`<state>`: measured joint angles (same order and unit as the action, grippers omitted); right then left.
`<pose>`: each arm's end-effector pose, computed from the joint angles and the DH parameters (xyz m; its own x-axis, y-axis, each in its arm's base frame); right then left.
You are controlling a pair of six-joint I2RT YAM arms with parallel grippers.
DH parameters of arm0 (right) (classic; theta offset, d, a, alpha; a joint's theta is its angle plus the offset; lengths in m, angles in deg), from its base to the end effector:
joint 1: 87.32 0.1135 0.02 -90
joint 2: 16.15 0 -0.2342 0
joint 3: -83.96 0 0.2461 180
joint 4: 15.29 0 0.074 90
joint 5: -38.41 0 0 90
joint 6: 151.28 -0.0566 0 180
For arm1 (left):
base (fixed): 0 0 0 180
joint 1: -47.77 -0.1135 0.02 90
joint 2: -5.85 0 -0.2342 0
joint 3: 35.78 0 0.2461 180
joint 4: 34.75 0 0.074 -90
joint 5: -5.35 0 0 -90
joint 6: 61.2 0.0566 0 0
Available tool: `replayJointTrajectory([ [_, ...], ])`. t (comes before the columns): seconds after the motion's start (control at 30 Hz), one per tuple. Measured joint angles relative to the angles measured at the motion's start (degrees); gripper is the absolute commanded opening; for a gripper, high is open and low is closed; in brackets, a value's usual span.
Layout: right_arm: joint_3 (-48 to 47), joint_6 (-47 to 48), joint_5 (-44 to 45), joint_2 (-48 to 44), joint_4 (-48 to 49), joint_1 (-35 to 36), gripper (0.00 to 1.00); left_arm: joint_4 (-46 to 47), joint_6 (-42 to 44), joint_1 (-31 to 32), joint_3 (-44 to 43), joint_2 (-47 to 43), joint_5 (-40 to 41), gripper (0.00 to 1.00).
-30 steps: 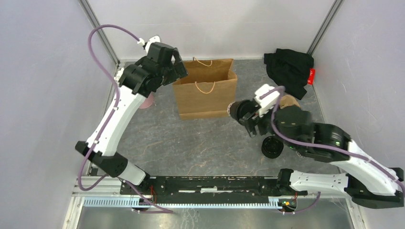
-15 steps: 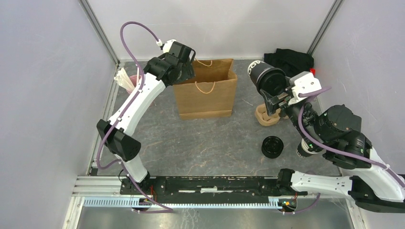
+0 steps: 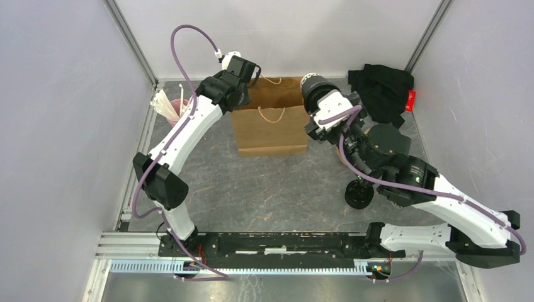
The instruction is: Pack the takeout coffee
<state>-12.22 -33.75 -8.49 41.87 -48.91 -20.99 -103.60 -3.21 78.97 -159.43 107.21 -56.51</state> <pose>0.1175 0.1717 0.4733 0.2109 -0.3595 -0.9090 -0.3358 0.8466 -0.4128 0.3380 -0.1735 0.3465 -0.6217 -0.1699 -0.7646 -0.1771 0.9814 -0.0741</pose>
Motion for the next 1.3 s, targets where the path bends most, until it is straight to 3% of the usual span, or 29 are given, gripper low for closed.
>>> replayJointTrajectory([
  [0.17,-0.28,0.48,-2.73,1.88,-0.37,0.00,0.02,2.93,2.19,0.00,3.80,-1.68,0.42,0.02],
  [0.43,-2.62,1.95,-11.41,3.91,-1.81,0.00,0.00,11.21,2.36,0.00,20.79,-15.28,-0.42,0.02],
  [0.77,-2.47,4.07,-29.59,2.67,-8.63,0.00,0.00,17.46,2.80,0.00,38.66,-35.12,-2.51,0.02],
  [1.3,3.21,6.71,-46.64,-8.11,-18.01,-0.02,0.00,17.51,2.67,0.00,43.74,-42.49,-7.34,0.02],
])
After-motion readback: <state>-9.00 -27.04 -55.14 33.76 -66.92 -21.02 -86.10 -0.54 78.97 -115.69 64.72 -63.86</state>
